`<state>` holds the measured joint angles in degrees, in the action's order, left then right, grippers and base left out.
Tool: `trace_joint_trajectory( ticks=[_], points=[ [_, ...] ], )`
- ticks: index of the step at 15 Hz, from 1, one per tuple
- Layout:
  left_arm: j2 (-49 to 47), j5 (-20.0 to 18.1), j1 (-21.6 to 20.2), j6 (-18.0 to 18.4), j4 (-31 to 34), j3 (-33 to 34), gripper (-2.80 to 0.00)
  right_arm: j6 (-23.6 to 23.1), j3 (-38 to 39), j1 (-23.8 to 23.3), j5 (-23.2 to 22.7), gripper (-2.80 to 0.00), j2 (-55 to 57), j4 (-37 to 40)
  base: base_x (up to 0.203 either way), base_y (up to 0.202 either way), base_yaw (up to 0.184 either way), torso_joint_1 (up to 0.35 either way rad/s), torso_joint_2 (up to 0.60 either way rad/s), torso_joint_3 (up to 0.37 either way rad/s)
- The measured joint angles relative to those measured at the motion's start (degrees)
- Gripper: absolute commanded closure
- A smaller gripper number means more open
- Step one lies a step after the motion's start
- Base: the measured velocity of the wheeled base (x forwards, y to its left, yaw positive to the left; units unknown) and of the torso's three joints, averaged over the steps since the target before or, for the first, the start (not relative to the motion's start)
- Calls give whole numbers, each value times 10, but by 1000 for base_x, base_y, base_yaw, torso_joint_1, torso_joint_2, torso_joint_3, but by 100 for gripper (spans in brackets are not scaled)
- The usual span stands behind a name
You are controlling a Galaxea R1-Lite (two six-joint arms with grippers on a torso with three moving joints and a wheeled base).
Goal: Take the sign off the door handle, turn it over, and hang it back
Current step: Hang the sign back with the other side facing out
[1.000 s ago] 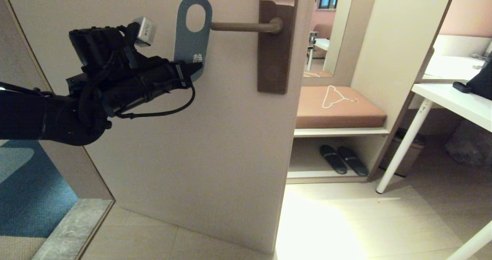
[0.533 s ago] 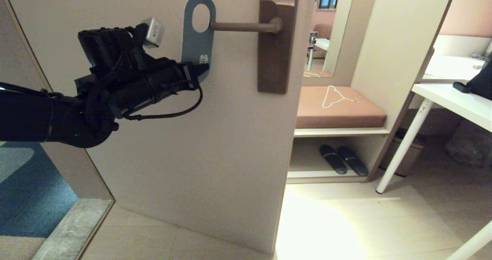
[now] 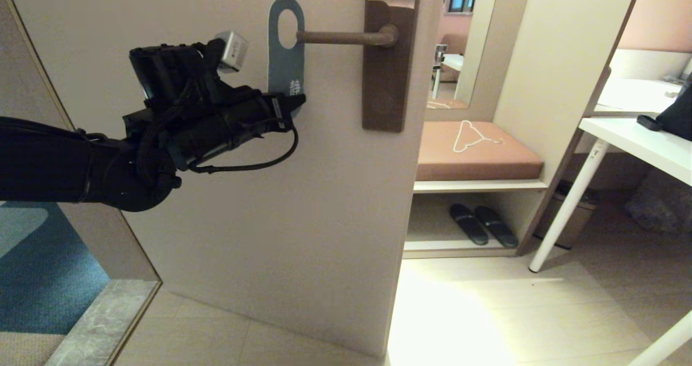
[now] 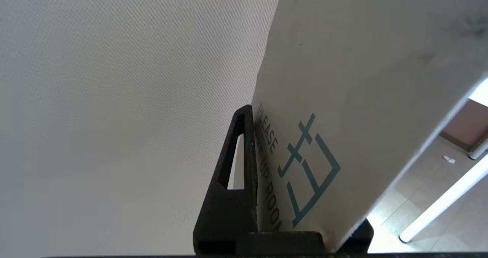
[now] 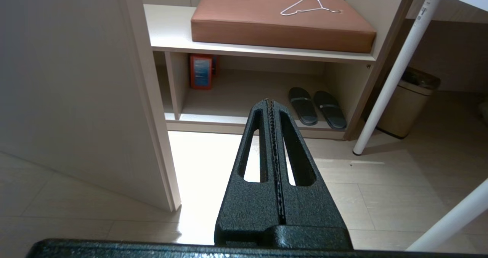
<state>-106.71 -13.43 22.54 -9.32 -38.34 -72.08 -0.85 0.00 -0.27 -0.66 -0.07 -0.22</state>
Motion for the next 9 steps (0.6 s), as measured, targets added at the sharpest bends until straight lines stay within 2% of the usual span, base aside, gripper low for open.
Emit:
trace_joint_trajectory(
  ticks=[7, 9],
  points=[
    [-8, 1, 13, 0, -1, -5, 0, 0, 0, 0, 0, 0, 0, 0, 0, 0, 0, 0, 0, 0],
    [-8, 17, 27, 1, 0, -5, 0, 1, 0, 0, 0, 0, 0, 0, 0, 0, 0, 0, 0, 0]
  ],
)
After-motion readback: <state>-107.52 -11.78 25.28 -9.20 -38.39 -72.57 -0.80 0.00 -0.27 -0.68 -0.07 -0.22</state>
